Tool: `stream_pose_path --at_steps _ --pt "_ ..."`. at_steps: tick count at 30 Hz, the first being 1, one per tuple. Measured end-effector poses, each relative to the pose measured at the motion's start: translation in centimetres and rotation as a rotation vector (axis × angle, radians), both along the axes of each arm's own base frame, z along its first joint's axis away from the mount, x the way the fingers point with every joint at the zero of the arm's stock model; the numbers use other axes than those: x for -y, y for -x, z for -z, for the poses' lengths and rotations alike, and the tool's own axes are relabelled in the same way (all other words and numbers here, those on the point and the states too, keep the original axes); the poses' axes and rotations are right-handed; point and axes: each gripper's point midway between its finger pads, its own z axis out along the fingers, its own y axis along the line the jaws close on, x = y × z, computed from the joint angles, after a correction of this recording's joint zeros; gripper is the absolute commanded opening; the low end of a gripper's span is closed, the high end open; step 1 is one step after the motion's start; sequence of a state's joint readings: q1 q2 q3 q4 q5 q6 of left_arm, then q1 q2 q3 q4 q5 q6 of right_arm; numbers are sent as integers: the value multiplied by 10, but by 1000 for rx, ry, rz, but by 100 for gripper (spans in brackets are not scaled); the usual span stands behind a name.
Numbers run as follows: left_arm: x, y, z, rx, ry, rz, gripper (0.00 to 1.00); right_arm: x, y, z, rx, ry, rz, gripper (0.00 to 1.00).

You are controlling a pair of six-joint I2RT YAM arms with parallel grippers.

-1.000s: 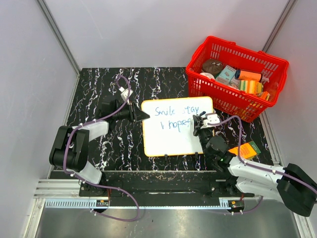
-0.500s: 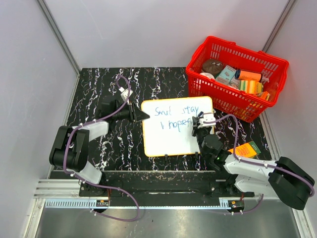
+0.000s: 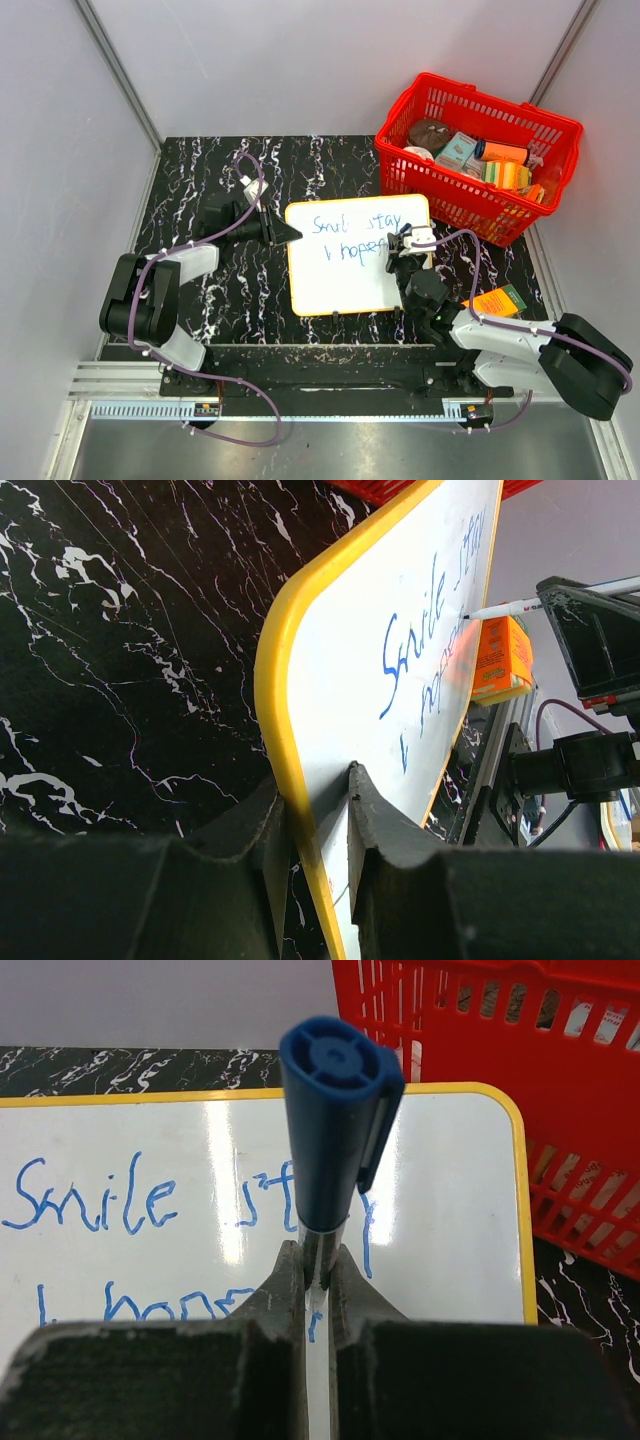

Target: Write a sentence on the whiteboard

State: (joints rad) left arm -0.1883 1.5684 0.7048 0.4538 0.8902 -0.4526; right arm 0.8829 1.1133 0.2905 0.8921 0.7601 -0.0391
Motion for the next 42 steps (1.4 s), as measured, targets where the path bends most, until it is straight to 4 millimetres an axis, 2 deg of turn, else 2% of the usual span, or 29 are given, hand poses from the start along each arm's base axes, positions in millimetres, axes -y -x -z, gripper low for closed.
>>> stream_pose_path --at_steps 27,42 --pt "0 0 0 -1 0 0 0 8 11 9 -67 -79 7 0" --pt "0 0 1 -3 -1 0 0 18 5 6 -67 -53 87 0"
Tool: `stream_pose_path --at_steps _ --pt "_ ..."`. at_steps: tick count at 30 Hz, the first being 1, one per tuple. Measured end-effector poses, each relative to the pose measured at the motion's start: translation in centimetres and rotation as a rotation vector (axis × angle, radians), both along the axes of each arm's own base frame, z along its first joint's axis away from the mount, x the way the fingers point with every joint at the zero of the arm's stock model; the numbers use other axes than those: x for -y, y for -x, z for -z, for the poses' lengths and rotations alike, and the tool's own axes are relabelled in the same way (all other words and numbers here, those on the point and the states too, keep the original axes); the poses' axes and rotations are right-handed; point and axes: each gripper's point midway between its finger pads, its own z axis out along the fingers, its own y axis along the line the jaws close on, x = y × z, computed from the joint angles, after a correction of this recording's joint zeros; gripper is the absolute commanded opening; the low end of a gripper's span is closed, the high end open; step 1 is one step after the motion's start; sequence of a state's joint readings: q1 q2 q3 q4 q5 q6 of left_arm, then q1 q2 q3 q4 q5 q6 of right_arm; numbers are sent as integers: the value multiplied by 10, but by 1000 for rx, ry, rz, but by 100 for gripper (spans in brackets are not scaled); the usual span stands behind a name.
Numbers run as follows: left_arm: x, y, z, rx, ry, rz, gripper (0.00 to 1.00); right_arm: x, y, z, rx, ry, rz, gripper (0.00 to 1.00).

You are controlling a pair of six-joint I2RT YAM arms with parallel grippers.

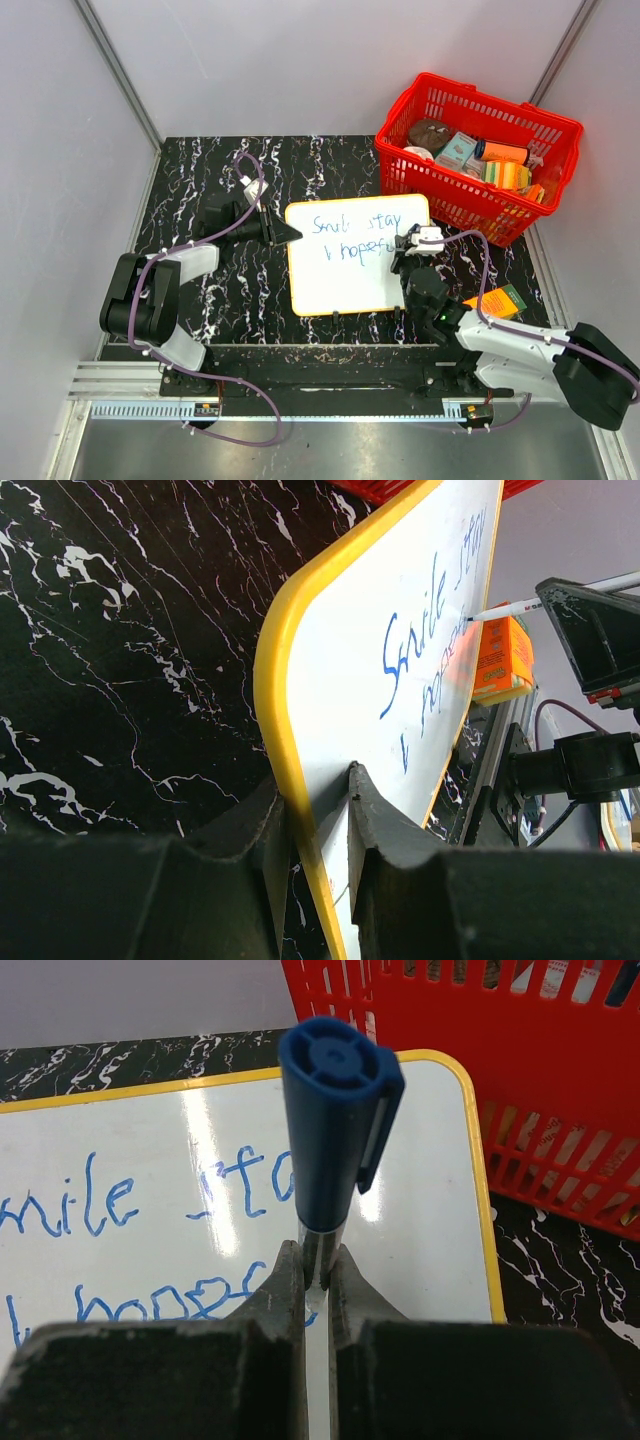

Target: Write a sentence on the whiteboard

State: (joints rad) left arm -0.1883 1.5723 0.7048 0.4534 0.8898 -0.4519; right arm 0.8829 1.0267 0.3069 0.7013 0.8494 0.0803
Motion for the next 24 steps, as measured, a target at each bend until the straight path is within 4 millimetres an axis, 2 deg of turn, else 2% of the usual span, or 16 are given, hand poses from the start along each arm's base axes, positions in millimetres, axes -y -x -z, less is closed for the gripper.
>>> stream_pose_path --at_steps 10,24 --pt "0 0 0 0 -1 1 0 5 -13 -8 6 4 38 0" --pt "1 0 1 -2 -3 2 0 2 -11 -6 -13 -23 2 0"
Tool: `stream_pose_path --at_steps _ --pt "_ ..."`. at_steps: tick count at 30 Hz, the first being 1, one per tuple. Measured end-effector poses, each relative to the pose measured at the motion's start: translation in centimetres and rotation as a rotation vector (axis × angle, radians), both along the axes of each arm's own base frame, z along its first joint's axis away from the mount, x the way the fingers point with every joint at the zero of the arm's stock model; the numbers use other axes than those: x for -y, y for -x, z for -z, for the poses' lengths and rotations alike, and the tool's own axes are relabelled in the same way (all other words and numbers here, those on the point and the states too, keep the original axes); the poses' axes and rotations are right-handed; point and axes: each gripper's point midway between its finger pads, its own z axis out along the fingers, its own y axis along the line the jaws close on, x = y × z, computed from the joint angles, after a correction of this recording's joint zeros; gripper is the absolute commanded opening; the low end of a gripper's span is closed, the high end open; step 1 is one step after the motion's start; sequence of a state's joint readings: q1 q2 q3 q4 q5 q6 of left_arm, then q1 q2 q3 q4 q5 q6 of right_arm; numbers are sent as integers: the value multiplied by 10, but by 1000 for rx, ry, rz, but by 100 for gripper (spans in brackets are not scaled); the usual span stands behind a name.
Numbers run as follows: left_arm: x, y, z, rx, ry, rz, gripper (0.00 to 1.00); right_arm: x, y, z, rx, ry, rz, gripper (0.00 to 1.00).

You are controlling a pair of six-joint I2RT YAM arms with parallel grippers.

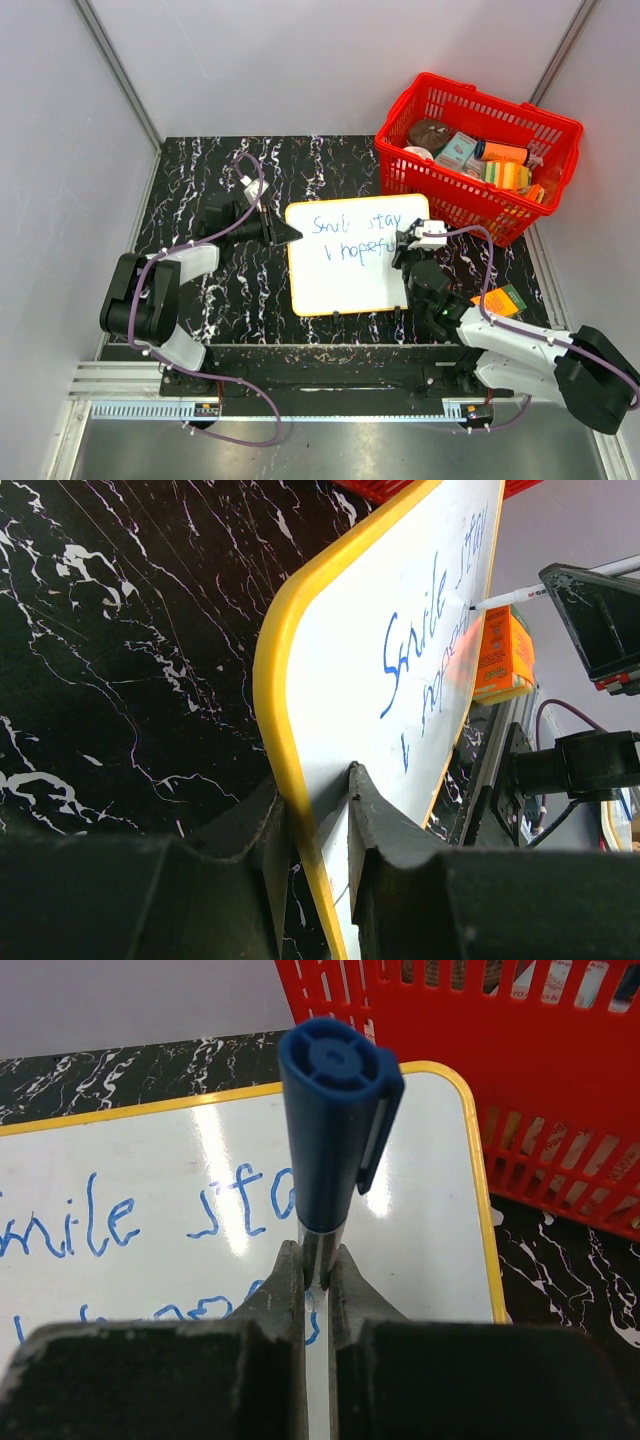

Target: Write a sentence on the whiteboard

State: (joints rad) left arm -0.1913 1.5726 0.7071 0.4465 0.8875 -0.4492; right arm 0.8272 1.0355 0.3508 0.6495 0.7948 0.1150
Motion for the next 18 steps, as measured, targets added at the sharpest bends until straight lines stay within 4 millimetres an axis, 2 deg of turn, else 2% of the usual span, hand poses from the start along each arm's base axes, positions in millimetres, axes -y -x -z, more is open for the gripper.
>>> stream_pose_path --at_steps 18 --pt "1 0 0 -3 -4 -1 0 4 9 9 -47 -47 -4 0"
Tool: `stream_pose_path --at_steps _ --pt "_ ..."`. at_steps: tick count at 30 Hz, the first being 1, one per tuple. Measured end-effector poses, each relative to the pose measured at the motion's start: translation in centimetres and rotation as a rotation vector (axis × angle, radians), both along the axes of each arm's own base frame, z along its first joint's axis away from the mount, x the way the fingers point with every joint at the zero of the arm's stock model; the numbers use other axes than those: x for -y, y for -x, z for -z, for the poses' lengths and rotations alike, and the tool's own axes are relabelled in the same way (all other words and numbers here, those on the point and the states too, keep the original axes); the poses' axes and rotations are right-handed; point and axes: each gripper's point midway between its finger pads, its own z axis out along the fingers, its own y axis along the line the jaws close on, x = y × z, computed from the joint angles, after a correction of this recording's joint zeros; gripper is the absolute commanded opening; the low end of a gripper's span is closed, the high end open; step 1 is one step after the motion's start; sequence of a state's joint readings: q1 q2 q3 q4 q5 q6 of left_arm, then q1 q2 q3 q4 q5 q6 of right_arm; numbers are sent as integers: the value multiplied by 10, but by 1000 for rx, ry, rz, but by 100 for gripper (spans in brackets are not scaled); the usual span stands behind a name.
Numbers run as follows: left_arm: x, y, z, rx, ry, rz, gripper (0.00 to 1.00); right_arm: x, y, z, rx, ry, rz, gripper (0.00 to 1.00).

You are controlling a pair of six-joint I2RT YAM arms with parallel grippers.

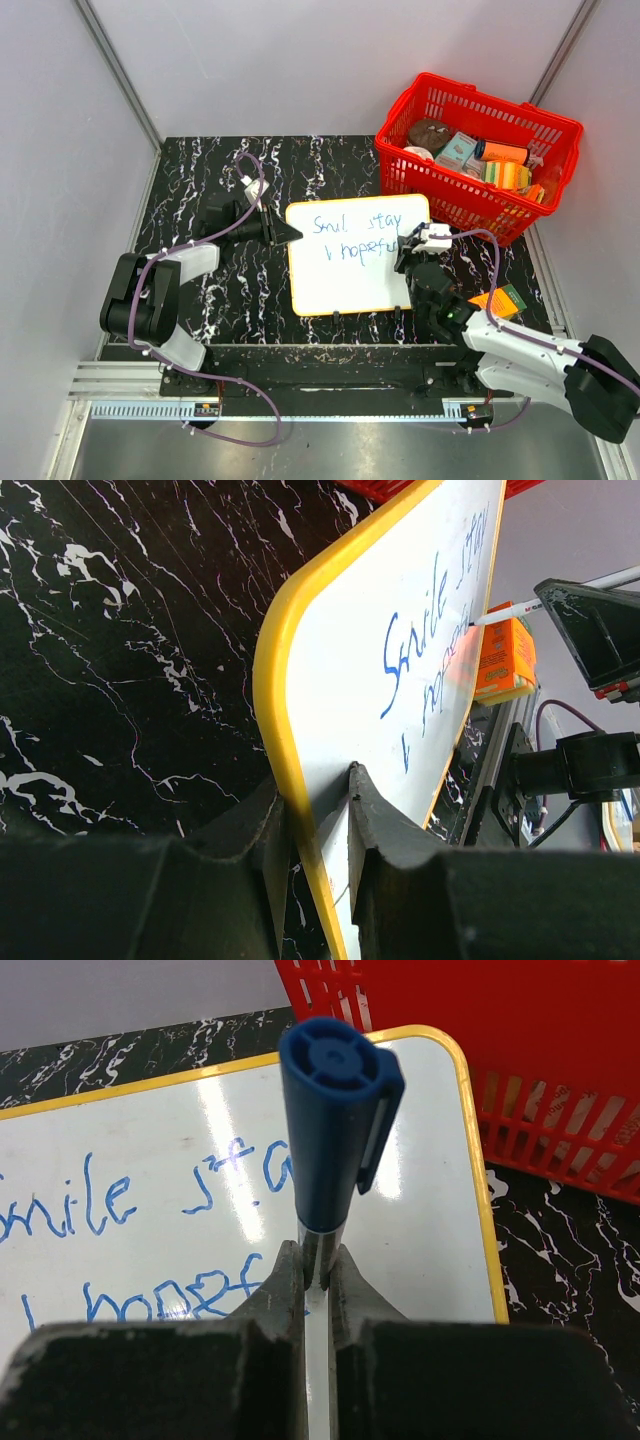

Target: Write a sentence on the whiteboard

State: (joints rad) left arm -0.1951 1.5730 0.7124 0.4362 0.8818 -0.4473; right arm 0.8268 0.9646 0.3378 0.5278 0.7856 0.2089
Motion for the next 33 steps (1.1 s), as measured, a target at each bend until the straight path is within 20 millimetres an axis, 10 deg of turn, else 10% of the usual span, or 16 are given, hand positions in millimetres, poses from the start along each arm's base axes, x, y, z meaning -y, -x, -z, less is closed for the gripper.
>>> stream_pose_path --at_steps 18,33 --pt "1 0 0 3 -3 5 0 11 7 -16 23 14 5 0" --pt "2 1 0 -3 -6 7 0 23 -29 -27 12 67 77 0"
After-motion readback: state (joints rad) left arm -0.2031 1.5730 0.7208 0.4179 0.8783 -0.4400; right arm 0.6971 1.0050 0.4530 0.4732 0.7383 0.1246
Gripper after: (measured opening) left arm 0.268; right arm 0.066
